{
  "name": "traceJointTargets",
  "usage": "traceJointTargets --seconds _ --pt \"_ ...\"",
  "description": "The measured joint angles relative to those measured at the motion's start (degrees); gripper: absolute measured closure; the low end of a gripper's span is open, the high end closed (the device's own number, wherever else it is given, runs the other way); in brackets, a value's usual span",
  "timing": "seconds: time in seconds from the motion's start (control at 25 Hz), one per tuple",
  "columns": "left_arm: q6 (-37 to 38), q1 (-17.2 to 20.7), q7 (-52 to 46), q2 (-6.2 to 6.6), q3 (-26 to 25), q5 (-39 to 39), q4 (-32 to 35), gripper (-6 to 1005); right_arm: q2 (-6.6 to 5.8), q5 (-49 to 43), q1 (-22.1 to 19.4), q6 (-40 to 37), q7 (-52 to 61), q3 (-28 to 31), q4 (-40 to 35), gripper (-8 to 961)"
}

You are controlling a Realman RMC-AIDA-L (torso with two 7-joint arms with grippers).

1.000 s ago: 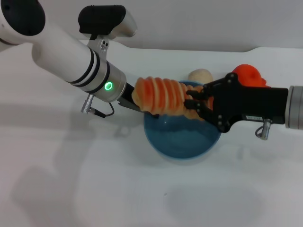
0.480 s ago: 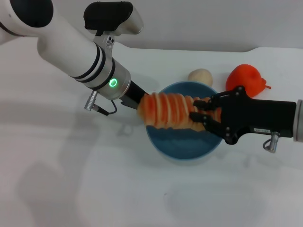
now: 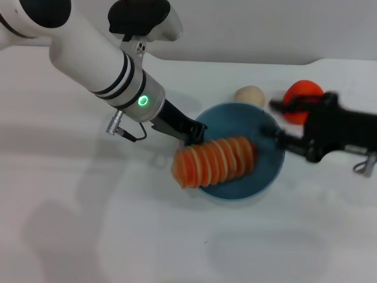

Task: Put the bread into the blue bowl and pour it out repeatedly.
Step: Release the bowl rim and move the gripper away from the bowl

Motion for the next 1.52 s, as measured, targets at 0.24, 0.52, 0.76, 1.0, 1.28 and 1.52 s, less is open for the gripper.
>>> traceJointTargets --seconds 0.24,0.52,0.76,1.0,1.28,1.52 --pt "-0.45 -0.56 0.18 -0.04 0.89 0.00 -0.42 1000 -0.17 14.86 -2.04 -1.29 -4.93 7.56 2.46 509" --pt "-0.15 -2.33 0.02 -0.41 6.22 -0.02 -0.66 1000 -0.32 32.49 -3.55 -6.48 -19.09 15.39 11.49 508" --pt "1.19 -2.64 -0.02 -0.75 8.03 -0.50 -0.77 996 -0.30 33.02 -3.59 -8.42 -19.97 17.75 15.28 508" --pt "1.01 -3.18 -2.59 -0.85 12.46 -0.66 -0.94 991 -0.29 33.11 -3.61 -8.57 -20.09 17.90 15.66 508" --pt "-1.85 -3.38 -5.67 -0.72 14.23 -0.43 -1.09 985 -0.28 33.18 -3.32 -8.62 -20.22 17.95 16.06 508" --pt "-1.61 -3.88 -5.78 -0.89 14.84 -0.48 -3.31 986 -0.14 33.20 -3.18 -8.66 -21.27 17.98 16.45 508"
